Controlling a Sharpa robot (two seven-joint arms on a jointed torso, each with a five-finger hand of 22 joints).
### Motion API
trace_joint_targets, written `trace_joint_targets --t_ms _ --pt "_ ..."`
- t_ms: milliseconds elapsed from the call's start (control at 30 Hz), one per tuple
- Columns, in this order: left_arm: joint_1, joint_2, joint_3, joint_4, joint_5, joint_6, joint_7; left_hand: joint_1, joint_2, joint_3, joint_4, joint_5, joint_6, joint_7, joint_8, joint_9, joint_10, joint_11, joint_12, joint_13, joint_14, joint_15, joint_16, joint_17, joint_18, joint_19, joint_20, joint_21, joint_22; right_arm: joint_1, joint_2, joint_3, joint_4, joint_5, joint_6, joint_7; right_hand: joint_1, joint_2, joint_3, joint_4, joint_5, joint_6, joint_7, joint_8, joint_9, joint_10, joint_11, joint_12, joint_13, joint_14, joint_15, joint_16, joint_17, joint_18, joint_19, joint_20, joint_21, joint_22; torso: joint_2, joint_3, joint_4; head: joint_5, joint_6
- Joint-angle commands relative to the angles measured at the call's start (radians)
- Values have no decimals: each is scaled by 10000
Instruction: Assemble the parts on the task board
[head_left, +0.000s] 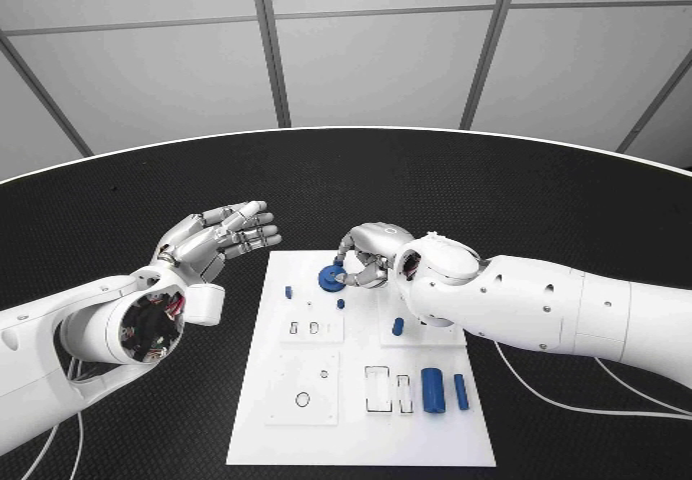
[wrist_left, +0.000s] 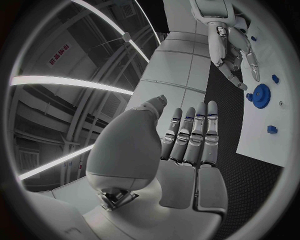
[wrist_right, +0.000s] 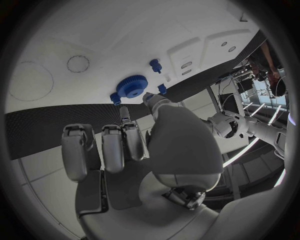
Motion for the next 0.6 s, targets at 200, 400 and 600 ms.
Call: trace_joint_targets --t_ms 200,400,600 --pt "-2 -12 -1 -129 0 189 -56 -3 -99 66 10 -68 -35 517 -40 -19 -32 30 -65 -7 -55 20 -74 14 100 -18 1 76 13 3 -2201 17 1738 1520 -1140 934 295 -54 95 -289 -62 419 -74 72 18 173 -16 -72 1669 819 1 21 1590 -149 1058 41 26 2632 -70 50 -121 31 -25" --pt "-3 52 -2 -323 0 390 -78 -3 -98 71 8 -68 -34 516 -40 -19 -30 30 -64 -6 -53 19 -74 16 100 -21 1 78 13 2 -3773 12 2168 2551 -1630 1357 794 -270 169 -588 -217 588 -153 65 -14 142 -99 -147 1610 807 -130 1 1564 -149 1058 -91 26 2632 -137 128 -281 15 48" --pt "-6 167 -4 -510 0 484 -111 -37 -117 63 18 -75 -24 513 -38 -17 -14 26 -57 -2 -40 16 -73 22 99 -28 2 85 15 -4 -4532 -2 2069 2795 -1814 1576 910 -367 153 -647 -199 530 -153 -1 -51 152 -95 -141 1615 814 -126 10 1594 -149 1058 -93 26 2632 -177 220 -324 -66 85"
